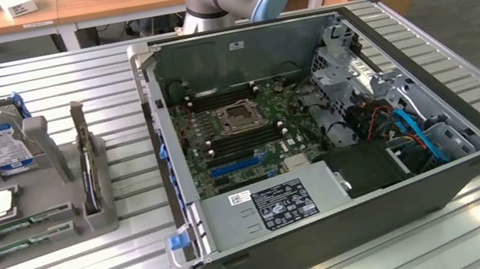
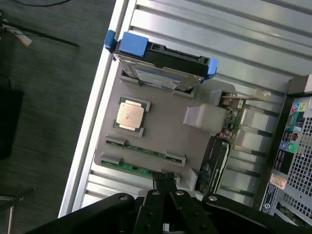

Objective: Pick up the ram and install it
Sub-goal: 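Pick up the ram and move it above insertion slot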

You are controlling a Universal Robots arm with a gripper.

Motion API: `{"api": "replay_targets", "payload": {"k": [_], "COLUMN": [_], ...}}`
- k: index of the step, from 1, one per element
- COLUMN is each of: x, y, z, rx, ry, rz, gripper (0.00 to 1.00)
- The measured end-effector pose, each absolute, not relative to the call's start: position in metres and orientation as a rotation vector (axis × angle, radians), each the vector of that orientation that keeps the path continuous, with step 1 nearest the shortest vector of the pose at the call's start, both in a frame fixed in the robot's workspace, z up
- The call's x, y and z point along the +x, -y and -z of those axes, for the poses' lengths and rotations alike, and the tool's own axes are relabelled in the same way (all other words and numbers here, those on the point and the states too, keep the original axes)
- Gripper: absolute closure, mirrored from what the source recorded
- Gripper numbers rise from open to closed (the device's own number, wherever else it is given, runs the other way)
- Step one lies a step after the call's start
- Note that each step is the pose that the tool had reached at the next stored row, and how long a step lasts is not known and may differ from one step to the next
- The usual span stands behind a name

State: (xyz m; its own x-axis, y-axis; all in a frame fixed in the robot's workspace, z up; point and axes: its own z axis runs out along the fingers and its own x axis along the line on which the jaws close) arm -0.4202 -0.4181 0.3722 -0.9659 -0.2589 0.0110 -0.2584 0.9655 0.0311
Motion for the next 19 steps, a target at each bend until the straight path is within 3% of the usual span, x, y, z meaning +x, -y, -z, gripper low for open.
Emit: {"api": "replay_targets", "payload": {"k": [19], "x": [-0.4202], "y": [0.4181], "z": [-0.3716], "rx": [0.857], "ry": [3.001], "rz": [0.022], "gripper": [0.9]}}
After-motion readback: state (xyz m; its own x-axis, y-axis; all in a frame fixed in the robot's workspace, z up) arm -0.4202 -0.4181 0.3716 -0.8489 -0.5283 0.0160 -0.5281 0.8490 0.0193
